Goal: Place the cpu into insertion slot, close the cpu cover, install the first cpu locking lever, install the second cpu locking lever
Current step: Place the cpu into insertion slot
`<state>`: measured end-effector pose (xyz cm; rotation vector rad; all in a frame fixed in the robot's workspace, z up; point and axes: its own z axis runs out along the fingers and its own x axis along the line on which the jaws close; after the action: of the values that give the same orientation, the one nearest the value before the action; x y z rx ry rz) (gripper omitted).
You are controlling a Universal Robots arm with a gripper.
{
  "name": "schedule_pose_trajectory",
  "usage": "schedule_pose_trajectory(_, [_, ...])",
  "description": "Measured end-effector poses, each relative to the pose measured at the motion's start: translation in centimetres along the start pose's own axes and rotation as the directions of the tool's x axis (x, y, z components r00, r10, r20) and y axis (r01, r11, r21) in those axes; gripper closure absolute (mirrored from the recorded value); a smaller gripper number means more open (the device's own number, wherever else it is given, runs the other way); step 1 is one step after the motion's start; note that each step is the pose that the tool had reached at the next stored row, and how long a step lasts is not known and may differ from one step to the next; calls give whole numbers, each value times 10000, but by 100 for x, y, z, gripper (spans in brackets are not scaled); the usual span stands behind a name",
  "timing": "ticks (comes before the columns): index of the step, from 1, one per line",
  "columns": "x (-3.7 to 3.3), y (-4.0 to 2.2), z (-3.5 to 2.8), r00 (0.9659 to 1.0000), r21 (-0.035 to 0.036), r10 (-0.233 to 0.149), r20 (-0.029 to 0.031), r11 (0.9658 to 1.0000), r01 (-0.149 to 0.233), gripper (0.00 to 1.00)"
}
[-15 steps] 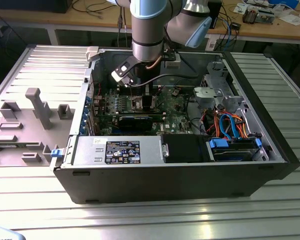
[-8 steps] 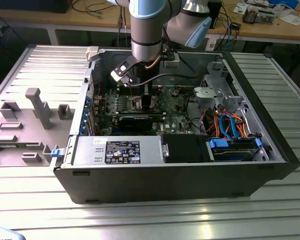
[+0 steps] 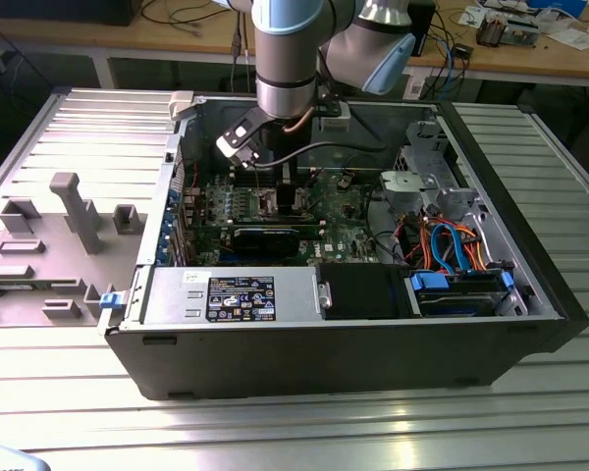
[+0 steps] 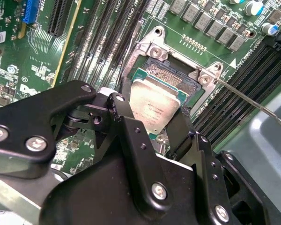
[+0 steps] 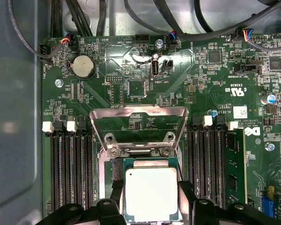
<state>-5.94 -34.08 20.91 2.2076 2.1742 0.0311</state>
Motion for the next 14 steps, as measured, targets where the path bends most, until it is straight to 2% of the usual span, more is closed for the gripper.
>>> schedule_pose_trajectory(14, [2, -10, 42, 10000, -1, -15, -3, 10000, 15, 45])
